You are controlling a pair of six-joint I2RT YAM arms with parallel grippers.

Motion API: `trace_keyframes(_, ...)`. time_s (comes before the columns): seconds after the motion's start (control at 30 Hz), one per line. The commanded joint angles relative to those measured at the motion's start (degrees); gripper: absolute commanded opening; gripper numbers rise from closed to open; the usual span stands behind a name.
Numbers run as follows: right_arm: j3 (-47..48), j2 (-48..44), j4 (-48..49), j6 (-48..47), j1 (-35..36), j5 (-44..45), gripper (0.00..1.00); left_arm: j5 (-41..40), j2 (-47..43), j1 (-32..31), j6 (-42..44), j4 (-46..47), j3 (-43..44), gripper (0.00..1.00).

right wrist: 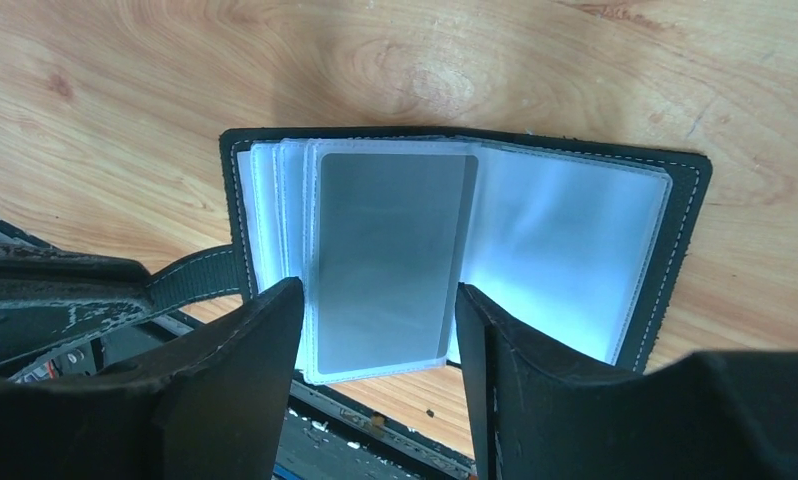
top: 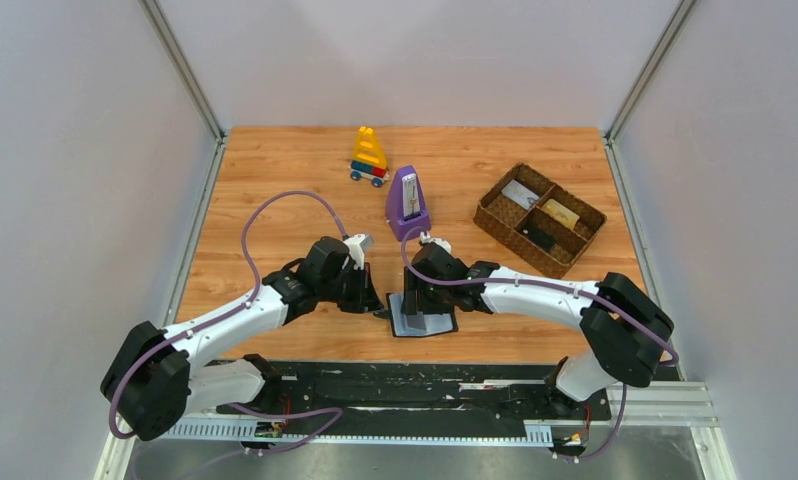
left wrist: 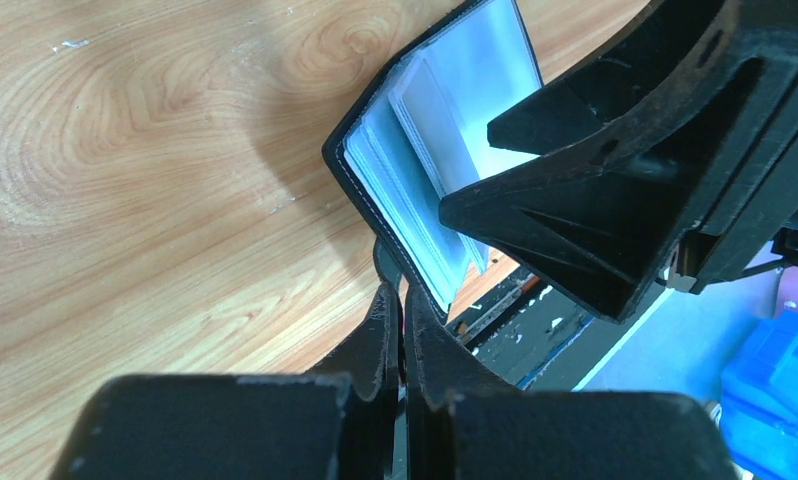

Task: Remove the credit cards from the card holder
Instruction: Remove the credit card from the card holder.

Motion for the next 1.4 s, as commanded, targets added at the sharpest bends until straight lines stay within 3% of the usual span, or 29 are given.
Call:
trace_keyframes(0.0, 0.45, -2.96, 0.09, -1.18, 0.29, 1.49, 0.58, -0.29, -0.58, -0.32, 1.31, 0.44, 0.63, 0.00)
trace_keyframes(0.3, -0.13, -2.12, 2.77, -2.06, 0.25, -2.89, 0.51, -0.30, -0.50, -0.31, 1.35, 0.57, 0.81, 0.00)
trace_keyframes(0.5, 0.41, -1.19, 3.57, -1.59, 0.29, -4.48, 0.60, -0.08, -0.81, -0.31, 1.27, 0.47, 0.72, 0.00)
trace_keyframes(1.37, 0.25, 2.34, 3.65, -0.75, 0.31, -4.54, 0.59, 0.03, -0.95, -0.33, 1.63, 0.06, 1.14, 0.00)
